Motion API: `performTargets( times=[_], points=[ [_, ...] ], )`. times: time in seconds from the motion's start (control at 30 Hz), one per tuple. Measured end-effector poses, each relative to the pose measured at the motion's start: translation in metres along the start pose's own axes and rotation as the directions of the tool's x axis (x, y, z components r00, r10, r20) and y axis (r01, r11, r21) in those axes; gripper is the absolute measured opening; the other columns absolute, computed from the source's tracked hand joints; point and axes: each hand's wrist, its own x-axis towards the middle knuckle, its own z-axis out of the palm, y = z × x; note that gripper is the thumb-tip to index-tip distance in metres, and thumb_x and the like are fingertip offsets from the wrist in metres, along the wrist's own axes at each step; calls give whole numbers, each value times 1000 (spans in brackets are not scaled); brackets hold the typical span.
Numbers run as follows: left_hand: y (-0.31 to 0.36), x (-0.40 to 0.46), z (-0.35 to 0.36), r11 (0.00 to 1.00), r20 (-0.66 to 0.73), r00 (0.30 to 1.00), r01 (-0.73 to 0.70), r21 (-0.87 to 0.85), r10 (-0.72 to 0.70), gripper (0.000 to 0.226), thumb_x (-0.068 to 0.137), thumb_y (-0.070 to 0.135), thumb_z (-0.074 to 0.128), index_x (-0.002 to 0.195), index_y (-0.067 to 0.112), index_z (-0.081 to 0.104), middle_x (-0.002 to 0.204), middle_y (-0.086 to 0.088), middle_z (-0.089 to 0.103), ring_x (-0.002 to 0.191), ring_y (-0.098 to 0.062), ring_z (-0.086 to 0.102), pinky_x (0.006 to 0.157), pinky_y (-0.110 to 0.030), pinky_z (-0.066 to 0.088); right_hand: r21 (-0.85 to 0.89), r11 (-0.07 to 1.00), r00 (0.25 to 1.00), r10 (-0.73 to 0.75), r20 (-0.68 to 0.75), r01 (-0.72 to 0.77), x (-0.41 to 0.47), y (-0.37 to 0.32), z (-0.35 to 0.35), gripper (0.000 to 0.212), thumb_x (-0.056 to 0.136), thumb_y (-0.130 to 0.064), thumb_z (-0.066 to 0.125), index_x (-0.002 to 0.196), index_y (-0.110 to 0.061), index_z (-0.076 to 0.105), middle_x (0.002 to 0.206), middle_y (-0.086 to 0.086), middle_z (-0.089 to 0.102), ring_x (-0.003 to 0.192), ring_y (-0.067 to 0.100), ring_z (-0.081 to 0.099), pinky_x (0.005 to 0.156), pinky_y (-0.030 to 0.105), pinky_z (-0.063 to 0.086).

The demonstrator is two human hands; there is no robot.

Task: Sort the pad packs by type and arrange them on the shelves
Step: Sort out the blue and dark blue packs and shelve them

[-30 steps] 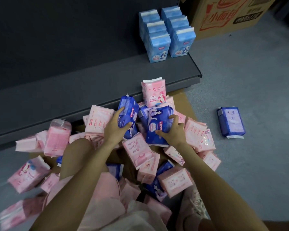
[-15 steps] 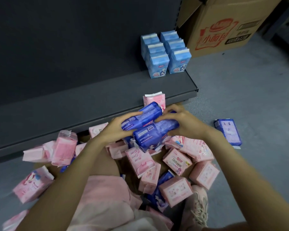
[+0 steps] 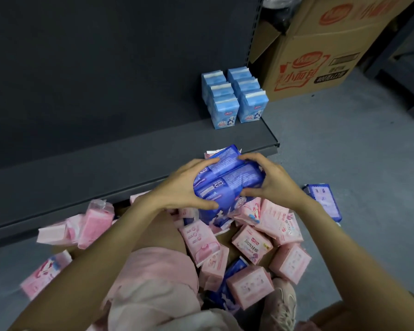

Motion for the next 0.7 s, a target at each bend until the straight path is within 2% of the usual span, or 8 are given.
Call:
performTargets(
  times=[0.13, 0.2, 0.23, 0.3, 0.37, 0.5, 0.6, 0.7],
  points=[
    [24, 1, -35, 998, -51, 997, -56, -30, 54, 88, 57, 52, 71, 135, 52, 31, 135, 22, 40, 123, -1, 41, 99, -15, 33, 343, 936, 987, 124, -98, -83, 1, -19, -13, 103, 60, -17, 86, 140, -41, 24, 133, -17, 46, 113, -8, 52, 90, 8, 39],
    [38, 2, -54, 990, -45, 995, -89, -112, 84, 83, 59, 49, 72, 132, 56, 34, 138, 23, 43, 124, -2, 45, 103, -23, 39, 466, 878, 988, 146, -47, -108, 5, -33, -25, 94, 61, -12, 86, 136, -33, 34, 127, -17, 55, 106, -8, 58, 82, 10, 46],
    [46, 2, -66, 984, -51, 993, -112, -137, 106, 82, 61, 46, 74, 133, 54, 35, 138, 20, 44, 124, -3, 47, 103, -30, 43, 486, 867, 990, 140, -28, -109, 8, -44, -33, 77, 64, -11, 83, 127, -28, 44, 113, -18, 65, 96, -6, 63, 75, 11, 48],
    [65, 5, -93, 978, -125, 979, -178, -109, 164, 81, 61, 47, 74, 132, 51, 35, 136, 13, 43, 124, -3, 46, 105, -31, 41, 476, 877, 991, 114, -74, -65, 20, -70, -52, 43, 67, -17, 71, 105, -23, 53, 86, -22, 71, 78, -6, 66, 65, 11, 49],
    [87, 6, -122, 976, -224, 955, -214, -52, 197, 78, 57, 52, 71, 126, 51, 34, 130, 10, 39, 123, 0, 42, 106, -24, 37, 465, 885, 984, 57, -167, 28, 33, -93, -70, 34, 67, -19, 67, 98, -24, 53, 79, -26, 70, 73, -9, 64, 62, 8, 47],
    [143, -2, -184, 964, -409, 879, -264, 13, 246, 76, 52, 53, 73, 121, 48, 40, 118, 15, 41, 110, 4, 50, 90, -18, 47, 402, 880, 936, -119, -331, 254, 59, -145, -111, 38, 68, -20, 69, 100, -25, 50, 80, -31, 67, 74, -13, 62, 62, 5, 45],
    [183, -6, -225, 922, -514, 768, -353, 159, 382, 64, 55, 49, 74, 114, 48, 48, 118, 8, 51, 108, -3, 54, 95, -25, 45, 342, 856, 871, -217, -440, 387, 78, -181, -139, 57, 59, -45, 79, 104, -26, 49, 88, -34, 66, 81, -14, 61, 68, 5, 45],
    [214, -5, -258, 887, -568, 682, -381, 261, 460, 54, 58, 47, 72, 108, 49, 52, 119, 11, 53, 110, -2, 53, 98, -26, 42, 282, 824, 794, -291, -534, 492, 98, -210, -163, 72, 57, -62, 76, 109, -21, 48, 94, -34, 66, 86, -13, 61, 72, 7, 45]
  ],
)
